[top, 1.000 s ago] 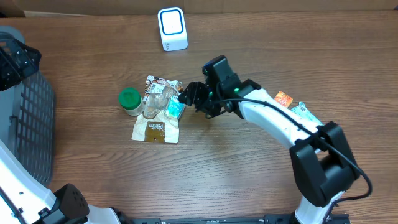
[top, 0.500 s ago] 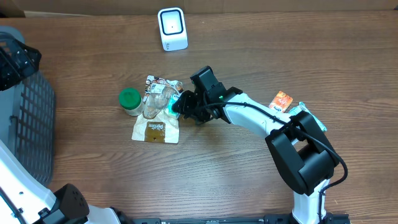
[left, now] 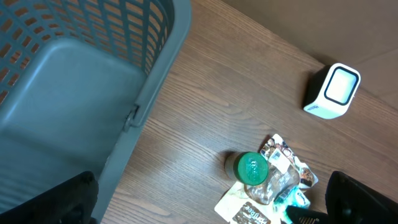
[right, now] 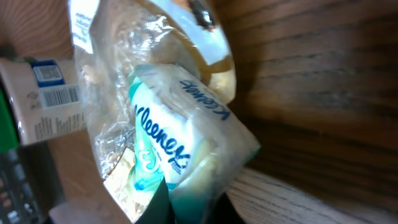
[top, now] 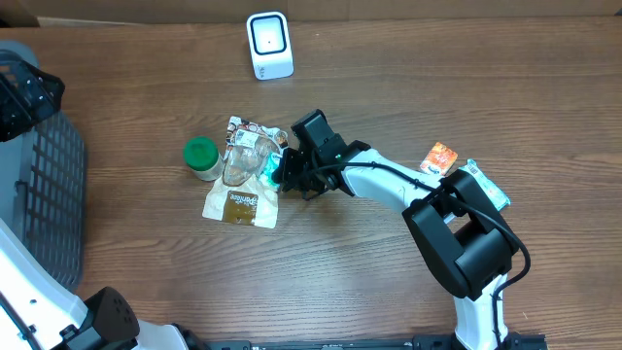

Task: Scan the item barcode
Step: 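Move the right gripper to the pile and grasp the Kleenex tissue pack, then pull the tissue pack right and set it on the table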

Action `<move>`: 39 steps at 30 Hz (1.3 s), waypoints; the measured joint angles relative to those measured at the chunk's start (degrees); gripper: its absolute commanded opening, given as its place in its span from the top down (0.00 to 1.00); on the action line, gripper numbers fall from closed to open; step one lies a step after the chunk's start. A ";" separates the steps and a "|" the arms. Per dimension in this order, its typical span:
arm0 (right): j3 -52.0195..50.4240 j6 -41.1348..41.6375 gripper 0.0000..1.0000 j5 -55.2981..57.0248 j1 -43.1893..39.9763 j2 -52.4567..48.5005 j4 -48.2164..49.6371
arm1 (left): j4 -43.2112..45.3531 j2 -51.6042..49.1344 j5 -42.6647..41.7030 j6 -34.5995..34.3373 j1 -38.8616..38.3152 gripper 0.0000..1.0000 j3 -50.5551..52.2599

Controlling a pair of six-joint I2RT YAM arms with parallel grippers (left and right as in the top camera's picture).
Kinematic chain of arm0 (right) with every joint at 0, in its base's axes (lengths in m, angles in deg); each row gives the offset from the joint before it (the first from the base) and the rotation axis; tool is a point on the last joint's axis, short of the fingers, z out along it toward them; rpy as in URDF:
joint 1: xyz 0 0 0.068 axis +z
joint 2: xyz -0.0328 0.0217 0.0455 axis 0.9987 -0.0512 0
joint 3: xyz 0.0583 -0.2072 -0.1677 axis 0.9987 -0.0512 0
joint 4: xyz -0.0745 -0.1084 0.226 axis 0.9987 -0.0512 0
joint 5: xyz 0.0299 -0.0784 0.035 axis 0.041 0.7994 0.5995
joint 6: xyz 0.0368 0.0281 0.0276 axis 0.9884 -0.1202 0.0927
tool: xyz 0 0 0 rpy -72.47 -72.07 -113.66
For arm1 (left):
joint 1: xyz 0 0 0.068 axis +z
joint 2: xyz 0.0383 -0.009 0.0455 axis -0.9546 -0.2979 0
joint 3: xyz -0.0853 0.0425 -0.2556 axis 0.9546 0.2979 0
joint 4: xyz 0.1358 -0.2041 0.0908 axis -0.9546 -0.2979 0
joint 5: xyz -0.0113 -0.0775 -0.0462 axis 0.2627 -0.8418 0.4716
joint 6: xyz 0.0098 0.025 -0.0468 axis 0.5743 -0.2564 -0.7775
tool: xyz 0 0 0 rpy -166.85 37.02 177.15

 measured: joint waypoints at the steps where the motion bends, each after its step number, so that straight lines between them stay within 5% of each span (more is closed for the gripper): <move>1: 0.00 -0.66 0.96 -0.63 -0.17 0.00 -0.04 | 0.00 0.00 0.00 0.00 0.00 0.00 0.00; 10: 0.00 -5.86 0.96 -5.11 -3.34 1.33 -3.17 | 0.02 0.00 0.00 0.00 0.00 0.00 0.00; 20: 0.04 -14.62 0.96 -5.62 -9.62 14.80 -18.67 | 0.02 0.00 0.00 0.00 0.00 0.01 0.00; 35: -0.02 -44.92 0.96 8.63 -13.55 16.04 -32.96 | 0.00 0.00 0.00 0.00 0.00 0.00 0.00; 38: -0.02 -48.48 0.85 12.83 -13.55 16.04 -32.30 | 0.00 0.00 0.00 0.00 0.00 0.01 0.00; 39: -0.02 -49.18 0.65 13.66 -13.55 16.04 -31.85 | 0.02 0.00 0.00 0.00 0.00 0.00 0.00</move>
